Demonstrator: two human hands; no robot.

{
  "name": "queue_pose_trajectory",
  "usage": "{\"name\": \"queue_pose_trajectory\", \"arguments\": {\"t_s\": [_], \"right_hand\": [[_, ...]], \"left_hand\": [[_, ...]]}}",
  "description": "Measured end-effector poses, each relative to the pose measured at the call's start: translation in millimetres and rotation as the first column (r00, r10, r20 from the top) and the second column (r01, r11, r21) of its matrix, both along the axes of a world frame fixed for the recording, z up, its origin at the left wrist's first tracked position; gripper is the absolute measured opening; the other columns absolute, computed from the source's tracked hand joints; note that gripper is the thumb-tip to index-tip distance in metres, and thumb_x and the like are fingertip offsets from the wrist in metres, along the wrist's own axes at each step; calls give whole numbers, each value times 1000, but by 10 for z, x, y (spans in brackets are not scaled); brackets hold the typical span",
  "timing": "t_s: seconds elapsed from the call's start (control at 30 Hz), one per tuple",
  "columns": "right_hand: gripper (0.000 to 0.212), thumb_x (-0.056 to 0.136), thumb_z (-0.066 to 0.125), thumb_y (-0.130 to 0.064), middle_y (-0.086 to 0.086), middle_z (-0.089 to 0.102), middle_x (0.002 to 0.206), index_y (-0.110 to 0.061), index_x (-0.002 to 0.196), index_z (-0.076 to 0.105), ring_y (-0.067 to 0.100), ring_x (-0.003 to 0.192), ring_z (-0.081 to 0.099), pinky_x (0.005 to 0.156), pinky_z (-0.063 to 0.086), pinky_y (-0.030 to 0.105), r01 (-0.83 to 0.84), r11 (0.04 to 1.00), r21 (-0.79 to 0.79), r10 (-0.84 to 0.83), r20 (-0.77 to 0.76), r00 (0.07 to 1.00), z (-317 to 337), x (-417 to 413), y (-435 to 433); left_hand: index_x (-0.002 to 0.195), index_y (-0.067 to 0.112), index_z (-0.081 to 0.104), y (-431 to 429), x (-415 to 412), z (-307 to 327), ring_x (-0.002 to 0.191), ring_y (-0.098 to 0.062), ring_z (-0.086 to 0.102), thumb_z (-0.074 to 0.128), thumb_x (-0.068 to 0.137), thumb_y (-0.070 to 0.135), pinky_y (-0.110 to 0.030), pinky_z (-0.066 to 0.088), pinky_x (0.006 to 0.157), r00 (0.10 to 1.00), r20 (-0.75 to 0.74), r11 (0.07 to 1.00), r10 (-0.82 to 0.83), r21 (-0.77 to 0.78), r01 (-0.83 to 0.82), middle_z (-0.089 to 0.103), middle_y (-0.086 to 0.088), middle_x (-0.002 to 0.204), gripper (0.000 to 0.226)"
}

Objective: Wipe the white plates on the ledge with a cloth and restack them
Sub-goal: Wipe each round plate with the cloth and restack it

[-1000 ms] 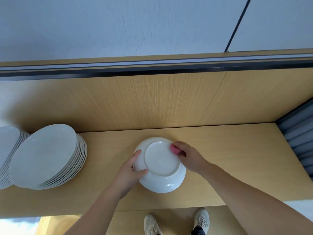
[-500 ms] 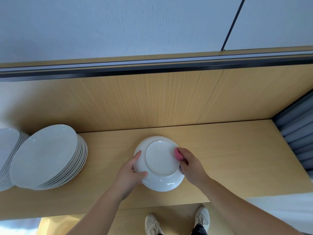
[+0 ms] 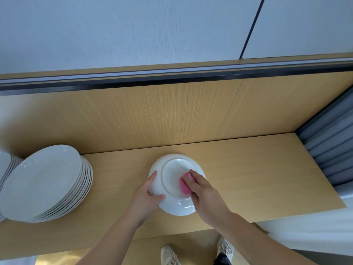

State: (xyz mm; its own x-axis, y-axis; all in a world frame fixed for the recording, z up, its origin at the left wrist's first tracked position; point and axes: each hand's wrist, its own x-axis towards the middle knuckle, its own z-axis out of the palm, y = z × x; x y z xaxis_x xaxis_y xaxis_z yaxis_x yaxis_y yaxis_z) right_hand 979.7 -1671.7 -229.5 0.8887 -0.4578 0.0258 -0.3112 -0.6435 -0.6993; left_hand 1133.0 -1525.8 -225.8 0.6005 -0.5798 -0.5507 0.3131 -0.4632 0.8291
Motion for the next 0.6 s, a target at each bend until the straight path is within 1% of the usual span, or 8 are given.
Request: {"name": "queue_pose_trajectory", "arguments": {"t_s": [0.07,0.13,0.2,0.3,0.37,0.43,0.53,0.6], "right_hand": [[41,95,37,-18,1,51,139,-20,130,58,25,127,46,108,40,37,-159,979,-126,148,-90,985,-77,94,-6],[47,95,30,-26,5,44,148,-25,135,54,34,137,38,113,32,47,-254,952,-168,214,-222,951,-168,135,-39],[47,98,30,-25,0,30,157,-28,142,46,30,146,21,120,18,46,-280,956,-92,244,-288,926,-180,145,-133],[50,96,31,-22,-1,24,159,-28,144,45,27,148,15,122,8,36,-278,959,-55,247,-321,914,-151,180,-300],[47,100,31,-24,-1,21,160,-28,144,44,28,148,15,120,9,33,-249,967,-54,214,-359,908,-121,256,-389],[45,102,28,-27,-3,19,161,-30,145,43,25,147,17,119,17,34,-206,977,-55,171,-376,911,-81,370,-422],[47,104,32,-15,-3,14,162,-32,148,37,23,148,13,116,23,31,-173,981,-84,120,-433,893,-2,561,-439],[51,102,34,-9,1,15,162,-29,149,35,25,146,16,114,24,32,-162,980,-115,94,-450,888,62,670,-421]], "left_hand": [[139,42,41,-10,1,-1,93,-20,62,69,81,-2,-35,58,76,1000,-5,1000,8,-3,-8,62,-3,112,79],[137,43,42,-17,6,11,94,-22,63,69,80,-3,-38,58,78,1000,-18,1000,20,-10,-20,62,-4,112,78],[135,44,43,-22,15,18,98,-25,62,70,79,-4,-42,58,80,999,-26,1000,20,-21,-20,60,-4,115,78],[136,40,44,-23,18,4,101,-21,60,70,78,-5,-37,58,76,1000,-24,999,7,-40,-8,58,-2,121,78],[137,39,44,-20,21,-5,107,-20,57,70,79,-5,-35,58,75,1000,-27,999,1,-50,-2,54,1,129,78],[138,39,44,-16,26,-20,117,-20,53,70,79,-5,-36,58,77,1000,-27,998,-6,-56,5,49,3,136,78],[140,36,42,-18,23,-24,120,-20,51,70,79,-4,-31,58,76,1000,-24,998,-14,-55,12,46,4,138,78],[141,34,42,-19,20,-28,119,-21,51,70,80,-4,-30,58,77,999,-31,998,-15,-58,13,46,4,138,78]]}}
